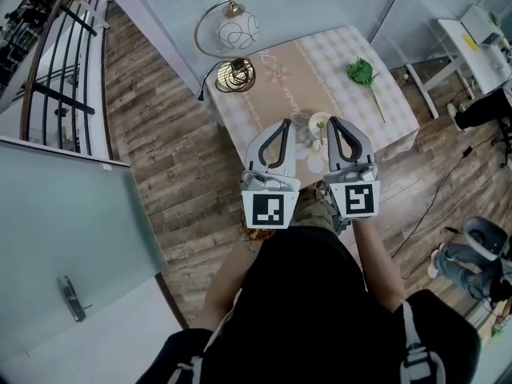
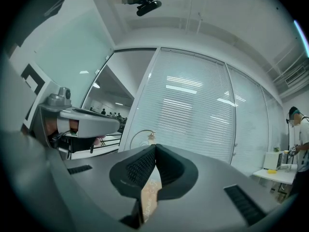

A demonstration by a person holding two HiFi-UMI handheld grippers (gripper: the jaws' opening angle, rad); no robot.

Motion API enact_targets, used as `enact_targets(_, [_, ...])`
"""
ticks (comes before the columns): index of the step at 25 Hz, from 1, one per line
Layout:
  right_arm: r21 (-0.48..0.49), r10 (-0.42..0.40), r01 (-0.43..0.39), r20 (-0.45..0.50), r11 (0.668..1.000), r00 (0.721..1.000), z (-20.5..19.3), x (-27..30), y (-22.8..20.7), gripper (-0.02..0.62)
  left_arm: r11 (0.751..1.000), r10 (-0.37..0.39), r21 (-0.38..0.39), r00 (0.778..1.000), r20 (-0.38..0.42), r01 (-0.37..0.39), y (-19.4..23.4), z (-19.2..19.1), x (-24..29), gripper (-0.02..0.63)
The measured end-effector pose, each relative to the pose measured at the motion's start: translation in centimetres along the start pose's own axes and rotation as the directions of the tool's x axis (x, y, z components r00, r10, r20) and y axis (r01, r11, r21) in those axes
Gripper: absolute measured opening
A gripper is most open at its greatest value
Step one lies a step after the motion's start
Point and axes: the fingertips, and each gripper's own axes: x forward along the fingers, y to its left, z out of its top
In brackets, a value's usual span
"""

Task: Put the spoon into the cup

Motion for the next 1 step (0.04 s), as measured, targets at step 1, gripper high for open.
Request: enact_targets(1, [0.002, -0.003, 0.003, -0.005, 1.000, 1.000, -0.18, 0.04, -0.17, 0.008, 1.000, 0.002, -0.008, 1.000, 0.005, -0.002, 0.00, 0.02, 0.07, 0.017])
